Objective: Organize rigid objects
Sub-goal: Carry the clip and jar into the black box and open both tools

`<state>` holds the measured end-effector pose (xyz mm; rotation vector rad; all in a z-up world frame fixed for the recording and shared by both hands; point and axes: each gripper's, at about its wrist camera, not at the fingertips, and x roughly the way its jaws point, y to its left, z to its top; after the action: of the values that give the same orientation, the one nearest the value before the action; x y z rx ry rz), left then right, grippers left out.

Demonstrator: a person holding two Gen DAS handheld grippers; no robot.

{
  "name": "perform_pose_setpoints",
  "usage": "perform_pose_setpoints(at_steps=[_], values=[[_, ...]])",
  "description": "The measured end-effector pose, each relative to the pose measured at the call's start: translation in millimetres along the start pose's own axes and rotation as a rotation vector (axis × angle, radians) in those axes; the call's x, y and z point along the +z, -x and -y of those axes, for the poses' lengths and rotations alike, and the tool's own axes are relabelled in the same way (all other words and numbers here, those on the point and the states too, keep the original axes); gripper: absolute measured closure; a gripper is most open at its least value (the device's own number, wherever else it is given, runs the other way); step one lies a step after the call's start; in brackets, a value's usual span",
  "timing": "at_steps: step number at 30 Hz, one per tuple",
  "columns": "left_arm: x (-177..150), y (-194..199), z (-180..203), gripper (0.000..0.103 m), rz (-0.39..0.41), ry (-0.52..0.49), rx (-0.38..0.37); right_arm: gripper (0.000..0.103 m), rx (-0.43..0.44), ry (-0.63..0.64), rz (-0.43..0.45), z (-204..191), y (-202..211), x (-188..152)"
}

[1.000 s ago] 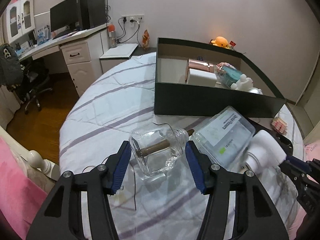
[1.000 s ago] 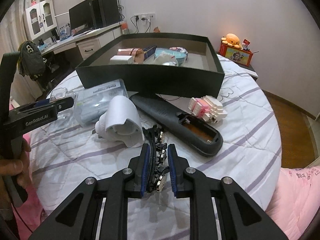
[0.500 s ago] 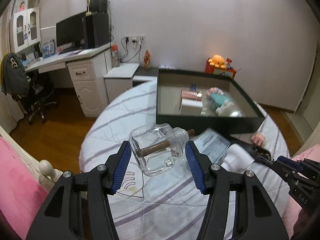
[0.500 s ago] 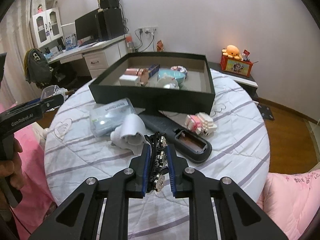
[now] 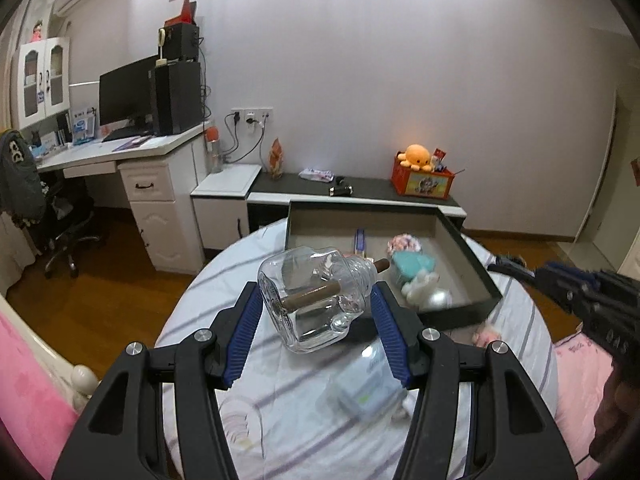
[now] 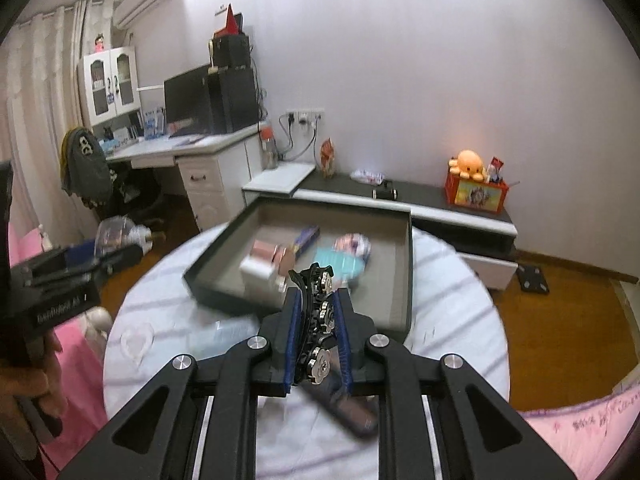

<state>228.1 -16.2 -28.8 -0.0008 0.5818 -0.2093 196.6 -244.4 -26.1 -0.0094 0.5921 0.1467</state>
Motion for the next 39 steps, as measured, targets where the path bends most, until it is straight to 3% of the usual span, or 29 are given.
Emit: perform_pose_setpoints(at_steps=[5, 10, 20, 26, 27, 29, 31, 32, 35, 37, 39], values=[[24.3, -33.7, 4.9, 0.046, -0.004, -0.007, -0.022, 0.086, 0.012, -0.017, 0.01, 18.7, -33.4, 35.8], [43.0, -84.6, 12.0, 0.046, -0.04, -0.024, -0.032, 0.086, -0.003, -0.043, -0.041, 38.0, -87.8, 55.6], [56.8, -187.0, 18.2, 0.046, -0.161, -0.041, -0.026, 0.086, -0.074, -0.087, -0.196, 68.5, -176.5, 49.3], [58.0, -222.1, 21.9, 0.044, -0.221, -0.059, 0.001, 0.086, -0.097, -0.088, -0.255, 73.4, -197.0, 39.6], [57.3, -223.9, 22.0, 0.043, -0.224, -0.059, 0.01, 0.086, -0.104, -0.085, -0.262, 73.4, -198.8, 39.3], [54.0, -223.5, 21.8, 0.023, -0.224, -0.06, 0.028, 0.084, -0.109, -0.082, -0.268, 74.3, -200.2, 37.1], [52.3, -220.3, 20.5, 0.012, -0.216, -0.061, 0.04, 0.062, -0.117, -0.082, -0.272, 74.9, -200.4, 37.0], [52.0, -217.5, 19.9, 0.007, -0.207, -0.063, 0.042, 0.057, -0.117, -0.083, -0.27, 75.2, -199.4, 36.4], [51.4, -208.4, 16.5, 0.002, -0.192, -0.058, 0.045, 0.041, -0.098, -0.087, -0.264, 73.6, -195.8, 38.1], [51.9, -202.6, 13.4, 0.001, -0.186, -0.052, 0.046, 0.022, -0.082, -0.086, -0.252, 71.1, -191.1, 38.3], [51.7, -194.0, 11.5, 0.0, -0.177, -0.046, 0.045, 0.021, -0.065, -0.09, -0.234, 67.4, -184.5, 38.7]])
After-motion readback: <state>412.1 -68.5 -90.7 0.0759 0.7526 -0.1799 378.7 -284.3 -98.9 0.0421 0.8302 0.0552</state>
